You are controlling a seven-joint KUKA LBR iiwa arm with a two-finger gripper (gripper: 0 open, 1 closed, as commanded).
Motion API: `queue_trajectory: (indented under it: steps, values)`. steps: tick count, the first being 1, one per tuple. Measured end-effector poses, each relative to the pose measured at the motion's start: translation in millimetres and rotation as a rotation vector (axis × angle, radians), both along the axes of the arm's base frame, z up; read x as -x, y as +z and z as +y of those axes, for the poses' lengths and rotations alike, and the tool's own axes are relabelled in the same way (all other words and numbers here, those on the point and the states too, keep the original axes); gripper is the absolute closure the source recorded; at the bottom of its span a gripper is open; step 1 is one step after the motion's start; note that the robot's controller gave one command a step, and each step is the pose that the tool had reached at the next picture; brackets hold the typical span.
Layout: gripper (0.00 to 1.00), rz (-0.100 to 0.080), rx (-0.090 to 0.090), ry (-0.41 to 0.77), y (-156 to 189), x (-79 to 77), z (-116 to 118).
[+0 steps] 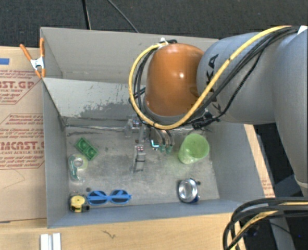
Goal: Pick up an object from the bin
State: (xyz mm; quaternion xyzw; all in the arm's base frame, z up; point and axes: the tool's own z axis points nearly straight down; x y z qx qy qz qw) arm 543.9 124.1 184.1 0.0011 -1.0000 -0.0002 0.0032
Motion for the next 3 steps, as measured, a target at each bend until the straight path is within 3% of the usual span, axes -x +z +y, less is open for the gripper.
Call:
queue_trajectory:
  steps: [1, 2, 3]
  values:
    - [0.00, -0.001, 0.000, 0.257, -117, 51.7, 31]
    - [0.00, -0.014, -0.003, 0.141, -113, 61.6, 57]
    - [1.00, -0.007, -0.001, 0.140, -114, 63.5, 56]
